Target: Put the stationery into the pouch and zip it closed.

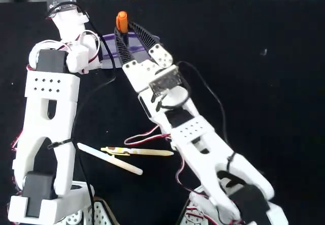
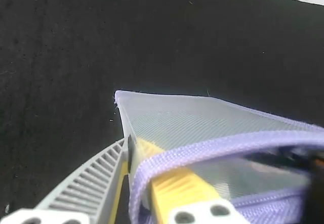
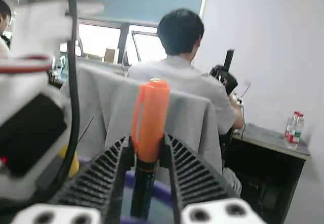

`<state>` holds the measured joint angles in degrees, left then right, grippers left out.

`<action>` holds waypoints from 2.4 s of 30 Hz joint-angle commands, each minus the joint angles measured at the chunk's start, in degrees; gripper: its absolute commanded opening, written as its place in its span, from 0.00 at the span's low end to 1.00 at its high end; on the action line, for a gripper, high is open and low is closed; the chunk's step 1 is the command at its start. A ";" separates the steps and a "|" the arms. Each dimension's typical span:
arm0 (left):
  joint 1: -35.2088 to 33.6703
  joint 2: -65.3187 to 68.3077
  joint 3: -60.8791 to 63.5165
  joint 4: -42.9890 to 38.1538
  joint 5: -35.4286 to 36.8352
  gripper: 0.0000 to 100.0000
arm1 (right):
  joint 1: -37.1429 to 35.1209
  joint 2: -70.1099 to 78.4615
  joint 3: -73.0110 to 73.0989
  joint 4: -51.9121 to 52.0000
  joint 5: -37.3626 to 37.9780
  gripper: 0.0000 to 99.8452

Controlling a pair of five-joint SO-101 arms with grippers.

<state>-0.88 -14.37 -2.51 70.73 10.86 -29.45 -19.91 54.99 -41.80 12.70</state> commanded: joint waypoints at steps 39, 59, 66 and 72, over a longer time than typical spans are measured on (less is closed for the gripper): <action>-32.75 -0.18 -0.57 -13.98 0.53 0.03 | -14.33 -23.52 -25.80 107.78 9.32 0.21; -38.20 -0.44 -0.92 -16.00 0.53 0.03 | -22.77 6.46 -6.73 87.65 12.31 0.21; -38.02 -0.44 -0.84 -15.74 0.53 0.03 | -22.86 13.67 -13.67 91.25 12.31 0.21; -37.93 -0.79 -0.84 -15.56 0.53 0.03 | -21.45 22.73 -22.64 97.67 15.12 0.20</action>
<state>-38.68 -14.20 -2.33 56.40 10.95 -51.69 -0.22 38.64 52.88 25.71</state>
